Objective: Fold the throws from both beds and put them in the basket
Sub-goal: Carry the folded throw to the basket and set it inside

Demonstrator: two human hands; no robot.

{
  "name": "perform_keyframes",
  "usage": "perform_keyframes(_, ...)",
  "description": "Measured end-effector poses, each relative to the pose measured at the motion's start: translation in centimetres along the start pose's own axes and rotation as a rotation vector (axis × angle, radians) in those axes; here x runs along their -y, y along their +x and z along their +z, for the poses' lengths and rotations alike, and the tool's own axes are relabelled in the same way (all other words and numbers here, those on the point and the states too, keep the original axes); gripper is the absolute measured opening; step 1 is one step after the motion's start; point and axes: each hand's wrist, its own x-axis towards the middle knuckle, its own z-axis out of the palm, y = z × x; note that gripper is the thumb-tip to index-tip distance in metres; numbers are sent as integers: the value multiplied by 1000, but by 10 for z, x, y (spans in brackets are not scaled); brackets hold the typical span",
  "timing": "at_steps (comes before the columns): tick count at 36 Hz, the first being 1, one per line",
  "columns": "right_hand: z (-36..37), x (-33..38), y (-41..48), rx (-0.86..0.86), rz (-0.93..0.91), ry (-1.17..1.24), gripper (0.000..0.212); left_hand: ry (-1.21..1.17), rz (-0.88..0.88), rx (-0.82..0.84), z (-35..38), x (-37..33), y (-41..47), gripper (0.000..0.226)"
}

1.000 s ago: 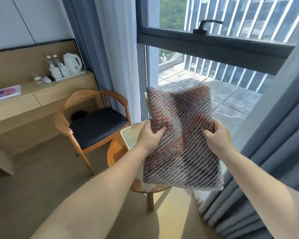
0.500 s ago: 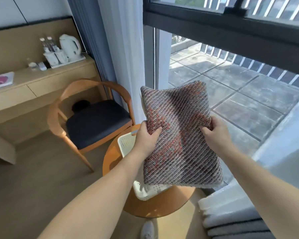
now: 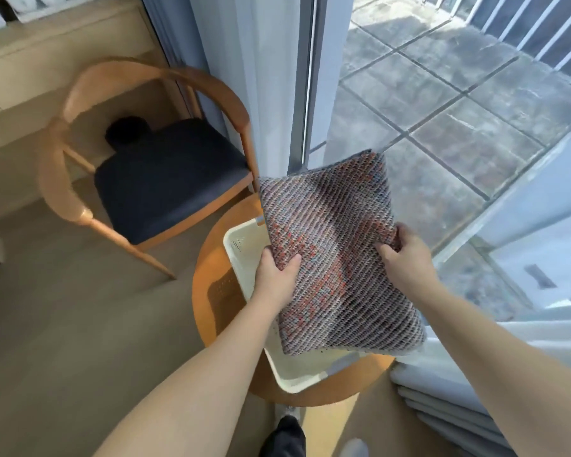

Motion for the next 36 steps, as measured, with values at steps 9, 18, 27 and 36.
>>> perform_keyframes(9,90,-19,11,173,36,-87,37,-6,-194,-113,-10,76,11,46)
perform_keyframes(18,123,-46,28,305,-13,-301,37,31,-371,-205,21,108,26,47)
perform_keyframes(27,146,-48,31,434,-369,-802,77,917,131,-45,27,91,48,73)
perform_keyframes(36,170,-110,48,533,-618,-1176,73,1257,-89,95,50,151,50,79)
